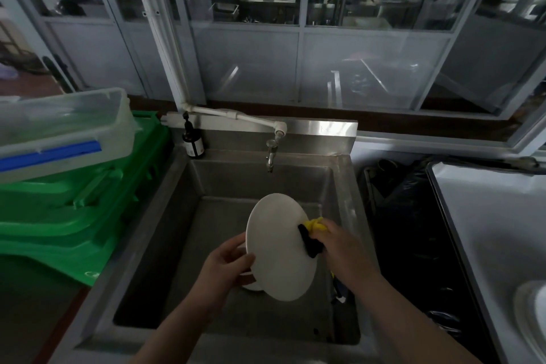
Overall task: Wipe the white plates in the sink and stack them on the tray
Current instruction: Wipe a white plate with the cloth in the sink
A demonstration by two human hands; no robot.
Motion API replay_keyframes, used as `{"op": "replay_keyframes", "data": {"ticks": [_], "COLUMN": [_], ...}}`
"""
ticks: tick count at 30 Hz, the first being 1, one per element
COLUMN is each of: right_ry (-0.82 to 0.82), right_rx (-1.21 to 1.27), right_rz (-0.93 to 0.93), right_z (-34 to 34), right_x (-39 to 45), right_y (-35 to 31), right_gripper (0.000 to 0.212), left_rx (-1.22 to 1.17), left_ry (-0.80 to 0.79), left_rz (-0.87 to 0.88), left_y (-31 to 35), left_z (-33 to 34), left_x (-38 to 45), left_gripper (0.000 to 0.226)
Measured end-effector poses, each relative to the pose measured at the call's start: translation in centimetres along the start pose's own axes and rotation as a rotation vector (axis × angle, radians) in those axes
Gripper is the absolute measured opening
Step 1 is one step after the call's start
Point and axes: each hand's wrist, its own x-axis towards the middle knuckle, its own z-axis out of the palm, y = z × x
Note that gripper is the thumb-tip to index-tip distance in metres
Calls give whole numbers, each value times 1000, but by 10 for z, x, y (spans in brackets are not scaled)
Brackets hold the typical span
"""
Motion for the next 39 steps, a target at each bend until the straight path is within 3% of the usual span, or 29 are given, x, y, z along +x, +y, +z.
{"op": "replay_keyframes", "data": {"ticks": [4,21,32,39], "right_ry": [18,-39,-169,-205], "right_rx": [39,296,547,426], "right_rz": [70,-114,-159,-184], "right_z": [4,-1,-13,-11], "right_x": [-4,-40,-41,-39], "right_y": [-3,-17,-23,-13], "right_gripper": [30,39,39,39], "left_rx": [-29,-115,-53,-86], "left_ry": [21,105,88,89], "left_rz": [18,29,18,8], "left_y": [-3,-14,-16,-17], "left_z": [11,42,53,55], "left_x": [-7,-11,-7,-8], "left_gripper": [34,36,32,33]}}
